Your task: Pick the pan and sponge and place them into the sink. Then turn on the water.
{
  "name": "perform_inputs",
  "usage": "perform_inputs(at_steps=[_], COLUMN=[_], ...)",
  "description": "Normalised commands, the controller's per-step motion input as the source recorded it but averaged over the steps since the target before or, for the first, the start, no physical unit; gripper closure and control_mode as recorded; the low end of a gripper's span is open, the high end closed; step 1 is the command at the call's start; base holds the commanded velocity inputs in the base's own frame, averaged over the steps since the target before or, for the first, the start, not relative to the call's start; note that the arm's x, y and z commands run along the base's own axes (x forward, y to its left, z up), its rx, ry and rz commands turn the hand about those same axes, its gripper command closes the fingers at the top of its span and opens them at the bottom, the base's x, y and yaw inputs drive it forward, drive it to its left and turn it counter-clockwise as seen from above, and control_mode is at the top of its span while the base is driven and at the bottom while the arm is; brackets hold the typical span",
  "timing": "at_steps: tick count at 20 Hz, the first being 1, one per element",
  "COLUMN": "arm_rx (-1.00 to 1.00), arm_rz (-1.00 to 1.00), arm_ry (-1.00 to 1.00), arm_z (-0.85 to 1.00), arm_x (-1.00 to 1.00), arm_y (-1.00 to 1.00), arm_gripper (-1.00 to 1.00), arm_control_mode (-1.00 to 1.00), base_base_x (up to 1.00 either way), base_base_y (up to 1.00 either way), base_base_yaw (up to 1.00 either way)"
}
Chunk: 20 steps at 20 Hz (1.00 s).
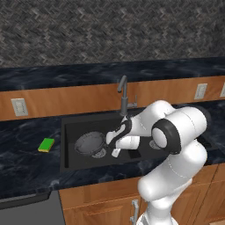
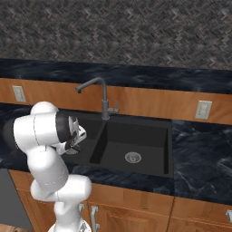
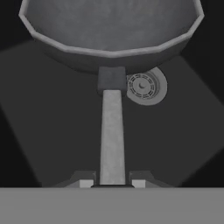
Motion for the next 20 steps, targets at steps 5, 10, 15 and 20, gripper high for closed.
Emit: perform_inputs(at_steps=[5, 10, 15, 20], arm_rx=[-0.01, 0.00, 0.00, 0.00], arm_rz=[-0.06, -0.04, -0.02, -0.01], arm_ry=[0.00, 0.00, 0.00, 0.00], arm_z=[-0.08, -0.19, -0.29, -0.36], arm_x=[0.29, 0.24, 0.22, 0.14], arm_y=[0.06, 0.11, 0.11, 0.08], arm_gripper=[1.00, 1.00, 1.00, 1.00], arm_control_mode=[-1.00, -1.00, -1.00, -1.00], base_base_x=[0.00, 0.00, 0.00, 0.00], base_base_y=[0.00, 0.00, 0.00, 0.00], base_base_yaw=[0.00, 0.00, 0.00, 0.00])
